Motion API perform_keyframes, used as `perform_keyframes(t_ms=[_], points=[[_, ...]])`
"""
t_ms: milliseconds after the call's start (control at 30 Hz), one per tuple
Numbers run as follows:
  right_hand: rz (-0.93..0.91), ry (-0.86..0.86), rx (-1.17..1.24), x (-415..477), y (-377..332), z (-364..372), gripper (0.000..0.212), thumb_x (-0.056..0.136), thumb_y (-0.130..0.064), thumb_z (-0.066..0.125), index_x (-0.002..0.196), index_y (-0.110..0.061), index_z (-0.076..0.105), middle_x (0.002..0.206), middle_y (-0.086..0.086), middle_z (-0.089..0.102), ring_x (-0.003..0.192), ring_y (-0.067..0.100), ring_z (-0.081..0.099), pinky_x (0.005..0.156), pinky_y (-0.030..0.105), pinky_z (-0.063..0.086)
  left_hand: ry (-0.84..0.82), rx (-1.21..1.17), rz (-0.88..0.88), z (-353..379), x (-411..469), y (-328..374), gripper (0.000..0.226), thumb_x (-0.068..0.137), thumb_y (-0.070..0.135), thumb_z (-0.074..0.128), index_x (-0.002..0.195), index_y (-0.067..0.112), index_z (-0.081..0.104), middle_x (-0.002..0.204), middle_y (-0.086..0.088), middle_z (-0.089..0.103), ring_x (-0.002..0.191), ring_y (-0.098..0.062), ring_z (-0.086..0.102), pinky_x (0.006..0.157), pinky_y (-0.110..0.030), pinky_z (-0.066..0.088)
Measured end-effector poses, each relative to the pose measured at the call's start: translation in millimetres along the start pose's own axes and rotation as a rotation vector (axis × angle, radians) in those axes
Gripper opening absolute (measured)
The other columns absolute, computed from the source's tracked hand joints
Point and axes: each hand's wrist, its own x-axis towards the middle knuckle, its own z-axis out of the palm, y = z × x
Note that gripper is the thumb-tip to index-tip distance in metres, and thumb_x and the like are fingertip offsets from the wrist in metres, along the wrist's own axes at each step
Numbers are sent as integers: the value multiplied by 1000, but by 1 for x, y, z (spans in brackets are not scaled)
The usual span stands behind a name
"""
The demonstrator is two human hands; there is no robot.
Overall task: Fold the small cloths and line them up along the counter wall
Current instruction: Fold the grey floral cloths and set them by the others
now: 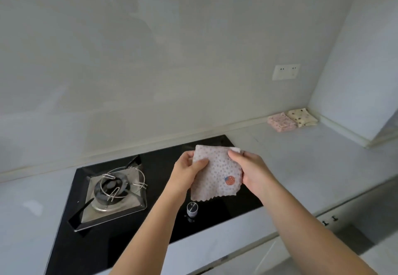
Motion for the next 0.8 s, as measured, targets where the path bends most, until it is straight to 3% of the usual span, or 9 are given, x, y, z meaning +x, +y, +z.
perform_keyframes(t_ms=[133, 200, 333, 467, 567, 633, 700, 733, 800], points=[[-10, -18, -51, 39, -12, -50, 27, 86, -24, 69, 103, -2, 66, 98, 13, 73, 90, 28, 71, 78, 43, 57, 0, -19, -63, 54, 36, -5, 15, 91, 34, 59, 95, 22, 66, 99, 0, 69, 94, -18, 65, 74, -32, 53], [32, -64, -74, 61, -17, -74, 29, 88, -29, 66, 107, -8, 66, 103, 11, 72, 97, 28, 69, 86, 46, 55, 40, 0, -40, 81, 59, -7, 11, 93, 29, 58, 88, 24, 67, 96, 1, 68, 96, -20, 64, 81, -36, 53], [55, -34, -87, 104, -25, -125, 23, 93, -20, 61, 110, -5, 65, 104, 12, 71, 96, 26, 68, 78, 37, 56, 40, -3, -65, 136, 111, -14, 14, 93, 25, 59, 89, 17, 70, 95, -4, 71, 97, -28, 65, 90, -45, 52], [72, -19, -121, 141, -38, -188, 32, 90, -30, 63, 114, -9, 65, 109, 13, 71, 103, 31, 67, 96, 51, 49, 15, -163, -167, 203, 158, -20, 19, 95, 25, 55, 86, 13, 67, 93, -6, 70, 95, -28, 65, 95, -53, 48], [51, 30, -163, 162, -40, -228, 38, 80, -40, 69, 102, -9, 70, 109, 28, 65, 105, 50, 58, 92, 65, 44, 17, -173, -244, 247, 189, -24, 28, 97, 36, 51, 89, 13, 65, 97, -4, 68, 96, -24, 63, 94, -45, 48], [9, 140, -224, 177, -40, -251, 36, 83, -38, 66, 89, -2, 68, 98, 31, 64, 97, 47, 61, 81, 52, 55, 43, -76, -207, 270, 205, -33, 34, 98, 36, 47, 77, 11, 58, 84, -4, 61, 81, -18, 58, 79, -38, 49], [-36, 187, -285, 194, -37, -270, 27, 93, -24, 58, 75, -5, 63, 68, 13, 66, 66, 15, 70, 57, 17, 48, 91, 96, -134, 290, 216, -47, 39, 99, 32, 44, 66, 12, 47, 67, -4, 45, 63, -15, 44, 60, -29, 38], [-54, 187, -322, 202, -33, -278, 28, 95, -20, 55, 70, -9, 59, 62, 3, 61, 56, 3, 65, 50, 13, 42, 118, 188, -108, 300, 221, -55, 39, 100, 30, 43, 65, 12, 45, 64, -3, 42, 60, -14, 41, 56, -27, 33], [-46, 177, -396, 223, -19, -293, 30, 96, -19, 54, 67, -13, 53, 62, -2, 58, 57, 2, 63, 49, 18, 39, 168, 307, -80, 319, 234, -72, 37, 101, 27, 40, 69, 12, 49, 65, -1, 46, 62, -14, 44, 55, -25, 33]])
